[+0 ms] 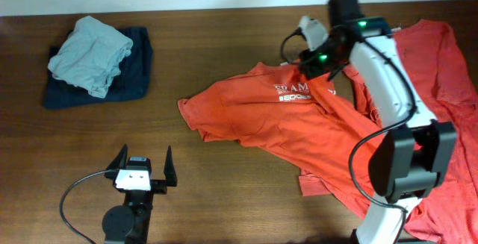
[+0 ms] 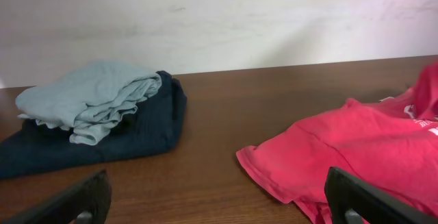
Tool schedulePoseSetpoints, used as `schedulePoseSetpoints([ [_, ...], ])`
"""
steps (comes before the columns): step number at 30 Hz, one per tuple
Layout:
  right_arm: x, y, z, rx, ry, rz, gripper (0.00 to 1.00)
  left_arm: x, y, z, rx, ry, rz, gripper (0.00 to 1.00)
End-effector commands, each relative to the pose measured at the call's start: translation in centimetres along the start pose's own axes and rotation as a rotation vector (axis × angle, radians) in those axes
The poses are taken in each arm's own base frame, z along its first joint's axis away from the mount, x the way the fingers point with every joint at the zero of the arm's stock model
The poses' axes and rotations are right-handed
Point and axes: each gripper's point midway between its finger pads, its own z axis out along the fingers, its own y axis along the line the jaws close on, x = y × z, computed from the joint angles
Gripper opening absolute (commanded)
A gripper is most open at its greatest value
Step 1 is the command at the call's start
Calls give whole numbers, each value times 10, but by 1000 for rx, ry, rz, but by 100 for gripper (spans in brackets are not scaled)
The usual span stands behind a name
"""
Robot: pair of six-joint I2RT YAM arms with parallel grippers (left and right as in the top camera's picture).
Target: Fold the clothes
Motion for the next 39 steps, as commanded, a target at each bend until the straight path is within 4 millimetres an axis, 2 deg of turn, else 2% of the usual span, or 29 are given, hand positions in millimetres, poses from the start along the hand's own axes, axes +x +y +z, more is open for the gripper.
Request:
schedulePoseSetpoints([
  [1,2,-17,-2,126,20,-15,4,1,1,0,-7,-2,16,99],
  [5,-1,-19,-2,130,5,21,4,1,1,0,-7,-2,16,99],
  [10,1,-19,1,126,7,25,14,1,1,0,-7,-2,16,99],
  [14,5,-22,7,129,14,29,14,1,1,0,-7,-2,16,99],
  [16,6,-30,9,156,14,41,9,1,1,0,-7,-2,16,99],
  [19,7,-50,8,219,6,92,9,1,1,0,-7,-2,16,99],
  [22,8,-71,8,268,-3,130,15,1,1,0,-7,-2,16,99],
  [24,12,-87,6,305,2,154,16,1,1,0,-7,-2,16,99],
  [28,29,-124,7,347,20,249,16,1,1,0,-7,-2,16,99],
  [29,39,-139,9,354,35,285,15,1,1,0,-7,-2,16,99],
  [31,53,-157,15,349,58,331,15,1,1,0,-7,-2,16,99],
  [34,67,-169,27,286,73,380,15,1,1,0,-7,-2,16,99],
  [39,83,-176,47,176,85,429,12,1,1,0,-7,-2,16,99],
])
